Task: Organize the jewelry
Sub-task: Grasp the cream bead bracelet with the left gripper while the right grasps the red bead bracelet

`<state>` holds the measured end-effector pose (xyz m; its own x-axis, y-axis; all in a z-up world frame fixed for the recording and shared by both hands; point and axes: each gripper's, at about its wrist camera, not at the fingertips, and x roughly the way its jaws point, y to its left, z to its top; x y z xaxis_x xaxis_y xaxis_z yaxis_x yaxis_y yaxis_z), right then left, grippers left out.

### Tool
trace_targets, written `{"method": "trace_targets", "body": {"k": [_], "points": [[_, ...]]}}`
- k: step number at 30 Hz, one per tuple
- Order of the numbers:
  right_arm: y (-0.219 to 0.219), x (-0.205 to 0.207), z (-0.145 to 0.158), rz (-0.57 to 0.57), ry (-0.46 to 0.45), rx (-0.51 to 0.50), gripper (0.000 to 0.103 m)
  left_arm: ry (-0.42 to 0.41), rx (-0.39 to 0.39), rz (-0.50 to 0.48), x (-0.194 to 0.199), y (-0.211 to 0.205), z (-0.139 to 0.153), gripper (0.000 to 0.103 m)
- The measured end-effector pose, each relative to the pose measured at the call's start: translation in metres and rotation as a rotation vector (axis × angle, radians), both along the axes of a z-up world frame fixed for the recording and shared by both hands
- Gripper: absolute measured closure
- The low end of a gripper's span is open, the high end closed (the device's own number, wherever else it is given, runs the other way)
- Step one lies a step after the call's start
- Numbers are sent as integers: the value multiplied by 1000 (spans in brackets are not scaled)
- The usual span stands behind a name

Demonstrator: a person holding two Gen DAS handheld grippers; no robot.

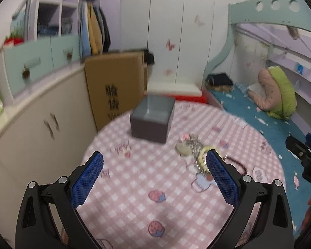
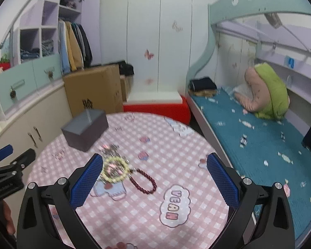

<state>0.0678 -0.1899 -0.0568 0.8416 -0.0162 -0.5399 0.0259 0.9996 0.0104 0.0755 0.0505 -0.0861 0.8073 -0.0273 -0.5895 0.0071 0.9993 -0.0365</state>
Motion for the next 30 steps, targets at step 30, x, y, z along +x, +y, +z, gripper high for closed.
{"method": "trace_targets", "body": {"k": [30], "points": [[-39, 89, -102, 14, 284, 29, 6, 328, -34, -161, 125, -73, -88, 45]]}}
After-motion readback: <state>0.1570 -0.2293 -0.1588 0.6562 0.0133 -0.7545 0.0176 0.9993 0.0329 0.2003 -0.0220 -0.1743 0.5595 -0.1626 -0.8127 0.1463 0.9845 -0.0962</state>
